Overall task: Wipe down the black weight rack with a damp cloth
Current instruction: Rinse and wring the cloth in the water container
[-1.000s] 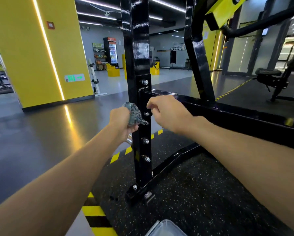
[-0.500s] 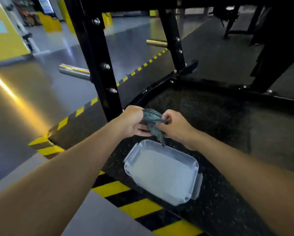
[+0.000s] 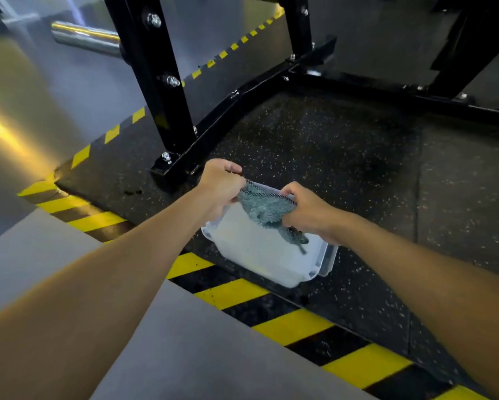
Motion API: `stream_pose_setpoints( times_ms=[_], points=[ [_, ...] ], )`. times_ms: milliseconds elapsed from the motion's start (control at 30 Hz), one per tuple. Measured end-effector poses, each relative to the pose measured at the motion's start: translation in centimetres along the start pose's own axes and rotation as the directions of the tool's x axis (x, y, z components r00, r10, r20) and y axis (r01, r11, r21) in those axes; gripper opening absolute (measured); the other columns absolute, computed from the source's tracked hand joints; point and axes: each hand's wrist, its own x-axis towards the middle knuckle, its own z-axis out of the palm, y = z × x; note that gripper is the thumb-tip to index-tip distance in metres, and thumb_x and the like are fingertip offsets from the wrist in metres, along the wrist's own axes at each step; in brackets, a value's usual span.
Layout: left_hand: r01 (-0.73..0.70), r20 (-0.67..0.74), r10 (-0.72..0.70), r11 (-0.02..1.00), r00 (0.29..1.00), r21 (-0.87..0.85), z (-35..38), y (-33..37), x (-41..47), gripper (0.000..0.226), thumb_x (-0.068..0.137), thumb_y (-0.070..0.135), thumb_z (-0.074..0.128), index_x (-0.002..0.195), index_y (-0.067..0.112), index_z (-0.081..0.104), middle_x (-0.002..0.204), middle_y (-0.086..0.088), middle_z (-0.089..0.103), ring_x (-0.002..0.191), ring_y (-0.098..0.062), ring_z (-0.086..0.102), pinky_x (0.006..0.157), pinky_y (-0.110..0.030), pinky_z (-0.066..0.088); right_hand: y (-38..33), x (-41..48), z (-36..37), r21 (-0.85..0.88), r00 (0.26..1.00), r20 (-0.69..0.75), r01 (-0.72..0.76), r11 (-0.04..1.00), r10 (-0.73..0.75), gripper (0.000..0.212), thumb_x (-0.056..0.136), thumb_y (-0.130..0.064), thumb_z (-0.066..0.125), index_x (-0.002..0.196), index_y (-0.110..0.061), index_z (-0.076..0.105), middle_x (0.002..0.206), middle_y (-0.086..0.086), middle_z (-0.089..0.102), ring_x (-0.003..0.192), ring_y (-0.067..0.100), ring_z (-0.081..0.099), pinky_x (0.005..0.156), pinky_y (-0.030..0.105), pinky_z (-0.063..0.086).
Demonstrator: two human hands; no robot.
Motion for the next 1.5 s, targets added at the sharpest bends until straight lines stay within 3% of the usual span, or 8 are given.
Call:
stream_pose_setpoints(
  times_ms=[233,400,533,767,900,1167,1367,1500],
  points=[
    [-0.124,-0.025,0.133,0.966,0.991,0.229,0.2,-1.6,0.2,0.039,0.085,-0.019,0.047,0.091,0.014,0.066,0.109,-0.014,0.061,0.1,-0.03,0.062,0.082,-0.045,0.059,0.8,1.6,0.0,0.014,0.987,-0.158,-0.007,1.0,0.009,0.008,0.095,-0.006,0.049,0.097,-0.013,0.051,0.09,0.008,0.053,0.074,0.019,0.047,0.059,0.032,0.039],
    [0.082,0.029,-0.083,0.995,0.996,0.05,0.3,-2.2,0.8,0.044,0.094,-0.015,0.032,0.106,0.015,0.061,0.116,-0.015,0.053,0.104,-0.035,0.061,0.079,-0.051,0.059,1.4,1.8,0.3,0.083,0.989,-0.148,0.013,0.996,-0.001,0.009,0.102,-0.017,0.046,0.109,-0.017,0.042,0.084,0.005,0.047,0.065,0.016,0.04,0.051,0.03,0.034],
    [0.199,0.081,-0.191,0.975,0.978,-0.101,0.7,-2.5,1.1,0.036,0.096,-0.008,0.032,0.107,0.015,0.057,0.108,-0.019,0.062,0.094,-0.036,0.065,0.074,-0.043,0.055,1.5,2.2,0.1,0.244,0.999,0.026,-0.029,0.969,0.024,0.04,0.094,-0.006,0.061,0.126,-0.018,0.04,0.114,0.014,0.057,0.098,0.027,0.065,0.083,0.047,0.059],
    [0.036,0.248,-0.096,0.971,0.964,0.237,0.3,-2.8,1.3,0.05,0.076,0.023,0.086,0.113,0.008,0.056,0.104,-0.013,0.068,0.087,-0.023,0.067,0.076,-0.037,0.055,1.2,2.6,-0.6,0.061,1.0,0.02,0.007,0.998,-0.008,0.037,0.094,-0.002,0.055,0.13,-0.013,0.054,0.125,0.014,0.057,0.098,0.026,0.065,0.085,0.041,0.058],
    [-0.269,0.229,0.157,0.731,0.961,0.627,0.6,-3.6,1.2,0.009,0.092,0.003,0.06,0.097,0.01,0.057,0.1,-0.013,0.063,0.09,-0.033,0.065,0.074,-0.038,0.053,1.8,2.4,-0.5,-0.428,0.996,-0.006,0.078,0.9,-0.089,0.034,0.097,-0.005,0.047,0.127,-0.018,0.04,0.109,0.011,0.056,0.07,0.022,0.059,0.052,0.036,0.047],
    [-0.443,0.417,0.185,0.131,0.89,0.887,4.2,-4.9,0.8,0.052,0.096,0.038,0.056,0.139,0.017,0.036,0.143,-0.016,0.03,0.133,-0.039,0.032,0.103,-0.054,0.037,4.9,2.5,2.7,-0.857,0.977,0.209,0.198,0.475,-0.029,0.048,0.099,-0.028,0.044,0.144,-0.017,0.035,0.139,0.01,0.039,0.123,0.034,0.044,0.097,0.049,0.042],
    [-0.432,0.432,0.039,0.16,0.901,0.888,6.5,-8.2,3.1,0.04,0.1,0.012,0.046,0.137,0.027,0.047,0.132,-0.007,0.047,0.122,-0.034,0.048,0.097,-0.053,0.045,5.1,3.3,4.1,-0.904,0.972,0.22,0.169,0.393,0.087,0.057,0.095,-0.012,0.052,0.148,-0.01,0.032,0.147,0.01,0.036,0.131,0.03,0.038,0.098,0.041,0.04],
    [-0.342,0.377,-0.061,0.309,0.924,0.887,6.6,-8.7,3.6,0.03,0.1,0.006,0.045,0.128,0.005,0.055,0.134,-0.017,0.056,0.122,-0.035,0.054,0.106,-0.044,0.042,5.3,4.4,5.0,-0.796,0.963,0.208,0.063,0.602,0.174,0.037,0.096,-0.005,0.05,0.133,-0.006,0.051,0.133,0.014,0.051,0.117,0.031,0.055,0.092,0.039,0.048]
  ],
)
